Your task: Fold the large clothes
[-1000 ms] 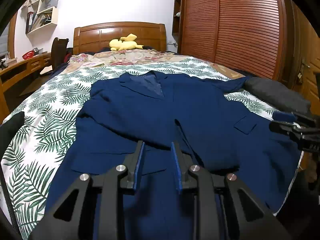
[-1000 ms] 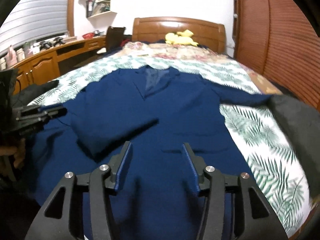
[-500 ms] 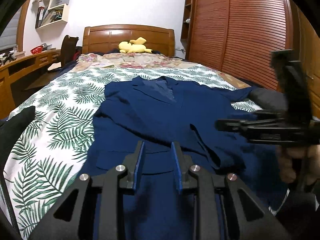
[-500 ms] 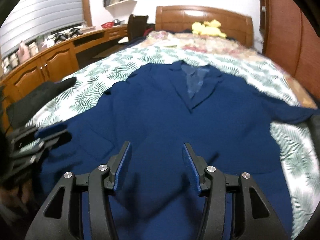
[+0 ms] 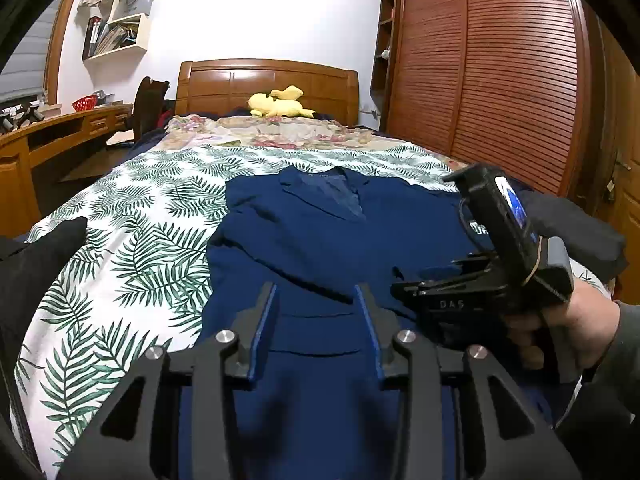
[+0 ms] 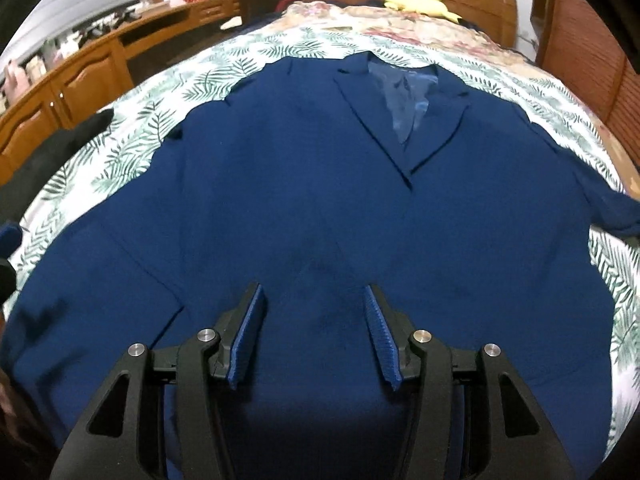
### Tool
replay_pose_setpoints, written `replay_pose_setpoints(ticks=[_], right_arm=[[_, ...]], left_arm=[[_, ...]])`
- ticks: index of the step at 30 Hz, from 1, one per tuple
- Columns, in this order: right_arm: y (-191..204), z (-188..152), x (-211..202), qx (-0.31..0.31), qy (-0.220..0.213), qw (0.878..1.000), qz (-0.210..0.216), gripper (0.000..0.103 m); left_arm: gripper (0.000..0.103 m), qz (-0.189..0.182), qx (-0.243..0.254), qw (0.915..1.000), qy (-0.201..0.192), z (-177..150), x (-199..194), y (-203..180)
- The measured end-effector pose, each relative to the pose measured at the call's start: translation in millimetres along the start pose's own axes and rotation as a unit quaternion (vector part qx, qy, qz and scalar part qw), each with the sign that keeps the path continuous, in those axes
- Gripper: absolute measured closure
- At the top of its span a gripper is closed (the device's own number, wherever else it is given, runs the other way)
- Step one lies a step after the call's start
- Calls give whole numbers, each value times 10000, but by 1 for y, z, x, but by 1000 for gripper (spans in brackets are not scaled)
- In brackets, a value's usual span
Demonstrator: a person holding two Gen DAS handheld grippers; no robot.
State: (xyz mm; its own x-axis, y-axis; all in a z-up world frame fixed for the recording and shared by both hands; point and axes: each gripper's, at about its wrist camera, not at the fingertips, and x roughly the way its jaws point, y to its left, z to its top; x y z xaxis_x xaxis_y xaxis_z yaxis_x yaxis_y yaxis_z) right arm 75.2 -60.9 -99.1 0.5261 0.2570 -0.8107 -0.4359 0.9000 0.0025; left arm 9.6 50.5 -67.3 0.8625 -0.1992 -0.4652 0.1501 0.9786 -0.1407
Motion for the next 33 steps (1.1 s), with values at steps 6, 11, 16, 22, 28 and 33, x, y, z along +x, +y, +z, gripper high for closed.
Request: replay_pose_setpoints(ticks=[6, 11, 16, 22, 28, 33], right_arm=[[-1, -4, -7, -298, -92, 9995, -95, 96], [-19, -13, -55, -1, -824, 9966, 50, 96], [-45, -36, -98, 262, -1212, 9922, -107, 96], [-76, -70, -123, 563, -1144, 9911, -378, 93], [-96, -102, -133, 808, -1015, 9893, -670, 91], [-104, -116, -140, 802, -990, 9889, -760, 86]], left_arm=[[62, -44, -46, 10000, -41, 2, -1, 1], [61, -49, 10, 10000, -64, 2, -2, -5], [61, -96, 106, 9999, -15, 2, 1, -13], [60, -194, 188, 9996, 0, 4, 5, -24], [60, -218, 281, 9994, 41, 5, 11, -36], [60, -281, 348, 9989, 102, 6, 19, -47]])
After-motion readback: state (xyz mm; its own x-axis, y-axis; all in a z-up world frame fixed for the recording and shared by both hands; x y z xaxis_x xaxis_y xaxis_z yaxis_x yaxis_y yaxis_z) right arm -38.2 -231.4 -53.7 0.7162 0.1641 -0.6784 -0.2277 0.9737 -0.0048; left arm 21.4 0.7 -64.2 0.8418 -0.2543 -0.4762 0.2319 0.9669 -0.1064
